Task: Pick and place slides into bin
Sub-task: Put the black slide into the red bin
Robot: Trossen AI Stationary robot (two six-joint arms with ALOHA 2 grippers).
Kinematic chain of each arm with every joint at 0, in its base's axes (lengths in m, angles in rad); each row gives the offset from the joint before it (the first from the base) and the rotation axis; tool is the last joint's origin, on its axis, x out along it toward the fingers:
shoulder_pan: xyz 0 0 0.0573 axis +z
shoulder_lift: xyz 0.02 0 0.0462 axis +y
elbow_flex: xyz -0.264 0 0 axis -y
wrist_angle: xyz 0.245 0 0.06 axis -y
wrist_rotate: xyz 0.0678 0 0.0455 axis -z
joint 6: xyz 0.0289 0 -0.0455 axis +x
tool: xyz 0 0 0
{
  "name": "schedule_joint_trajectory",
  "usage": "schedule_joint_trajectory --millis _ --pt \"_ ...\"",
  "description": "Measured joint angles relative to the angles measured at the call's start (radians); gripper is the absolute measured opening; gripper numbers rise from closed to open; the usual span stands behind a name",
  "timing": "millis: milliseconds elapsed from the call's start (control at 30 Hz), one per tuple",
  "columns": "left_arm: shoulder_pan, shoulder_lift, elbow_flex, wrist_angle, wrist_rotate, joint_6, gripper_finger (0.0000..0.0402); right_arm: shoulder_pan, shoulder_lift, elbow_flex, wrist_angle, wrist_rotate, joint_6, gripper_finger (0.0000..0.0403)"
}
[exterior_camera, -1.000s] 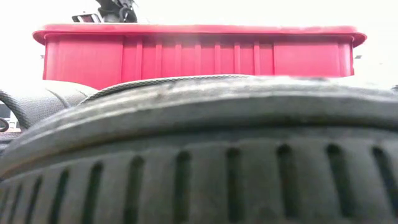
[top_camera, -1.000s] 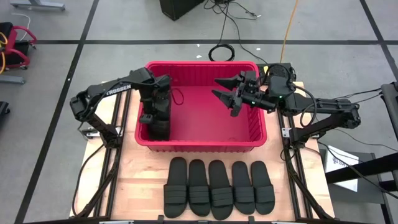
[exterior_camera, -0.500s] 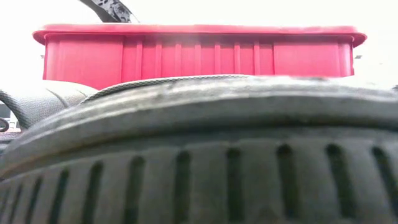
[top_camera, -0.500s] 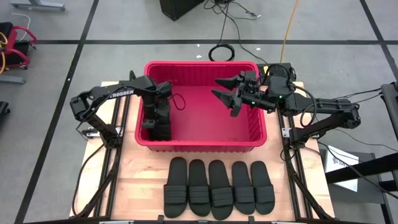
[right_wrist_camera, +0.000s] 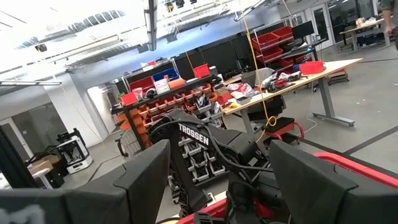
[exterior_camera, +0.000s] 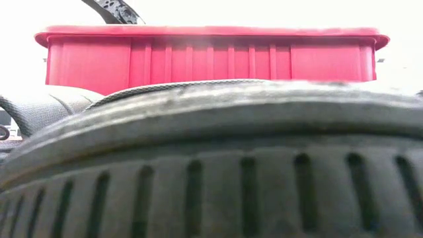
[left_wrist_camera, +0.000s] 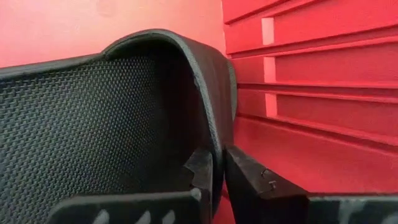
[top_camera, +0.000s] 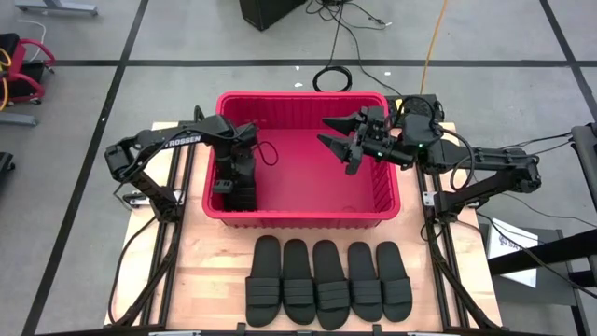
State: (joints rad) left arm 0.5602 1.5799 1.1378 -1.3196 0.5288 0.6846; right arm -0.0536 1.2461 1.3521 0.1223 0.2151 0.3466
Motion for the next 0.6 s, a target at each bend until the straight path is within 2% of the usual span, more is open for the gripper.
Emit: schedule_joint_trajectory --millis 433,600 --pt "-0.001 0.0 0.0 0.003 -0.036 -0.011 0.0033 0.0 0.0 0.0 0.0 0.001 0.0 0.0265" --pt "-0.002 0.0 -0.001 -0.001 -0.071 -0.023 0.0073 0.0 0.0 0.0 0.0 0.001 0.0 0.0265"
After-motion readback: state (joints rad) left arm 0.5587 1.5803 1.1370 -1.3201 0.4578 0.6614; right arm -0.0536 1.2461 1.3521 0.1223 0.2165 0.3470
